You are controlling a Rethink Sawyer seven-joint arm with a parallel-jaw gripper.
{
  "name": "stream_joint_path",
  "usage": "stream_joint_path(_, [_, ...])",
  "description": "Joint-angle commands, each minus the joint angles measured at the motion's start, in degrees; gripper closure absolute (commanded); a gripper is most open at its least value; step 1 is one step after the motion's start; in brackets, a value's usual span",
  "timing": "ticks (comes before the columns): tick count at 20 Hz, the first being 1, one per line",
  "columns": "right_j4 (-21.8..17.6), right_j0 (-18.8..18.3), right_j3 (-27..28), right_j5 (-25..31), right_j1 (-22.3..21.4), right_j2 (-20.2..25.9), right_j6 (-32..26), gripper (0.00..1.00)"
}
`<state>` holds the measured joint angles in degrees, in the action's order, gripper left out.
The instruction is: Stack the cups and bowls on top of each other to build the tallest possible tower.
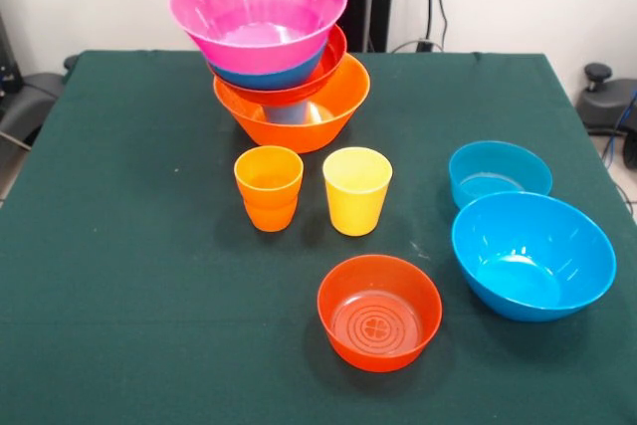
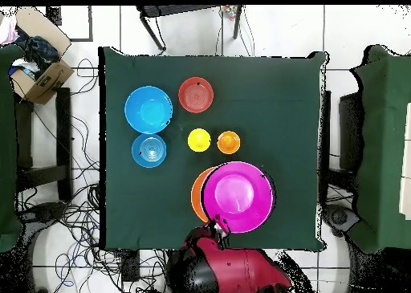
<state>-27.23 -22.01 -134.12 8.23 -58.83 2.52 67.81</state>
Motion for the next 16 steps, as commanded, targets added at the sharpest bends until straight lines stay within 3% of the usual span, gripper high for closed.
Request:
stream_joint_path(1, [6.36, -22.26, -9.15, 4.96, 1.55, 24.62, 1.48, 0.0])
stream_joint_path(16, [7.3, -24.06, -9.3, 8.42, 2.22, 27.25, 3.89, 0.0])
